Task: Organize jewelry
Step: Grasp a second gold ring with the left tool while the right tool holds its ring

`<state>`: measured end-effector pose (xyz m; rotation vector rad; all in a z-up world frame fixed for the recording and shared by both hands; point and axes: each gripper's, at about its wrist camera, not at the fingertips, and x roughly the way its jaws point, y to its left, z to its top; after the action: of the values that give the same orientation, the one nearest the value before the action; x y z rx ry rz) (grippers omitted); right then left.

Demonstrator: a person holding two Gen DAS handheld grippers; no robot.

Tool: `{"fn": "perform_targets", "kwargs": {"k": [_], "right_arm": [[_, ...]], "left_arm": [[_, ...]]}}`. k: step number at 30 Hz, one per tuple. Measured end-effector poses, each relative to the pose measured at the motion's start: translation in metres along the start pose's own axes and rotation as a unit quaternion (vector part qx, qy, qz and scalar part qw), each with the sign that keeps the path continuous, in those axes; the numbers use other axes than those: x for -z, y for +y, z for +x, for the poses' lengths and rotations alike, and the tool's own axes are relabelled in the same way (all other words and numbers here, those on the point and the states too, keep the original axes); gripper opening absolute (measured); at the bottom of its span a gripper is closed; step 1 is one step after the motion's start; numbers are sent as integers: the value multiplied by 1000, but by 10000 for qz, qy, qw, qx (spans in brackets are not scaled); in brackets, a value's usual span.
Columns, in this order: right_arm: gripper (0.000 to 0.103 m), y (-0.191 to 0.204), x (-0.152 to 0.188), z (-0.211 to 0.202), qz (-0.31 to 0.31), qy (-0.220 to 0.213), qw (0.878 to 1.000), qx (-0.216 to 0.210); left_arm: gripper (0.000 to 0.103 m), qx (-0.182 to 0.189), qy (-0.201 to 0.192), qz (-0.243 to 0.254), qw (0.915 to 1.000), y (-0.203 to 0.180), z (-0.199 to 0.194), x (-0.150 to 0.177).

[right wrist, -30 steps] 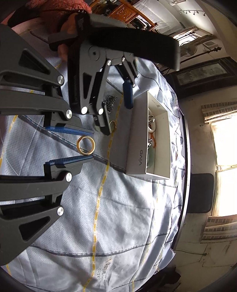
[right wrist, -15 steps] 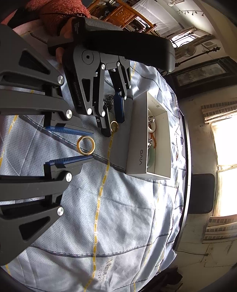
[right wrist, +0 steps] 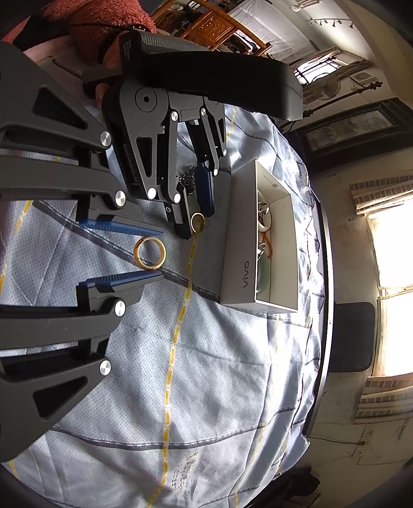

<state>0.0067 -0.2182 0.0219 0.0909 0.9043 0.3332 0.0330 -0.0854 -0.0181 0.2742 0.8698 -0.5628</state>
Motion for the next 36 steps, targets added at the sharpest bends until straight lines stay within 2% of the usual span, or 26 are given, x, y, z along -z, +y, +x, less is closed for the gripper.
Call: {"fn": "perform_targets", "kwargs": {"k": [4, 6, 8, 11, 14, 15, 20, 29, 36], "right_arm": [[22, 0, -1, 0, 3, 5, 10000, -9], [22, 0, -1, 0, 3, 0, 10000, -13], [22, 0, -1, 0, 10, 5, 10000, -18], [22, 0, 0, 0, 19, 11, 10000, -36], [22, 0, 0, 0, 20, 15, 10000, -40], [22, 0, 0, 0, 22, 12, 10000, -37], [22, 0, 0, 0, 23, 8, 10000, -44], [22, -1, 1, 0, 25, 5, 10000, -50], [22, 1, 2, 3, 15, 37, 10000, -86]], "left_arm": [[36, -8, 7, 93, 10000, -3, -1, 0], [39, -59, 35, 330, 9994, -8, -2, 0], [43, -147, 41, 311, 9994, -9, -1, 0], [43, -74, 35, 263, 9996, -6, 0, -1], [34, 43, 31, 244, 9997, -4, 0, -1], [20, 57, 19, 279, 9996, -6, 0, -1], [21, 5, -13, 493, 9988, -13, 0, 0], [21, 33, -232, 291, 9993, -4, -14, -4], [21, 105, -157, 30, 9998, 9, -22, 0]]}}
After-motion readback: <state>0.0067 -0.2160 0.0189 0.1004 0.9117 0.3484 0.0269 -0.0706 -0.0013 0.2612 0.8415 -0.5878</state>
